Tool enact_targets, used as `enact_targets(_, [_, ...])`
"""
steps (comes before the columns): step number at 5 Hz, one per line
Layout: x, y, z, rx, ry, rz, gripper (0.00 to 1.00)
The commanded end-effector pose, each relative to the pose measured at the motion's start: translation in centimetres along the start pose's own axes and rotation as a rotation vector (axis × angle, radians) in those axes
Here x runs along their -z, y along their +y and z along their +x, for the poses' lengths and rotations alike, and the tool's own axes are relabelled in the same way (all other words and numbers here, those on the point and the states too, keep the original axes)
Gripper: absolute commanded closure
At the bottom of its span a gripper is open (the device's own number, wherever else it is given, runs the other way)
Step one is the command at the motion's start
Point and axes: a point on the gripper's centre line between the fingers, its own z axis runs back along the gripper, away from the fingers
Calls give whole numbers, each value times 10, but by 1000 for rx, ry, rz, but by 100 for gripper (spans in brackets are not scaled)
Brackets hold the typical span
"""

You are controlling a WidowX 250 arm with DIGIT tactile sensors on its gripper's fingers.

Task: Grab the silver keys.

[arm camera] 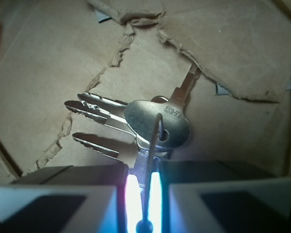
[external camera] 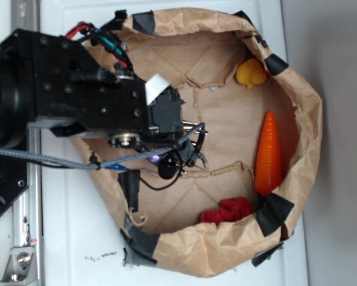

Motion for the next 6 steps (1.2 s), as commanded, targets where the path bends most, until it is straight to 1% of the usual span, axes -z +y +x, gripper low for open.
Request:
enact_targets(1, [-29, -7, 27, 40, -15, 38, 100])
enact_targets(2, [-72, -26, 60, -86, 86, 81, 100])
enact_targets(3, [-125, -23, 66, -10, 36, -170, 100])
enact_targets(4, [-129, -22, 64, 123, 19, -179, 100])
enact_targets(5, [-132, -29, 69, 125, 48, -157, 100])
enact_targets(6, [-130, -28, 67, 181, 70, -147, 100])
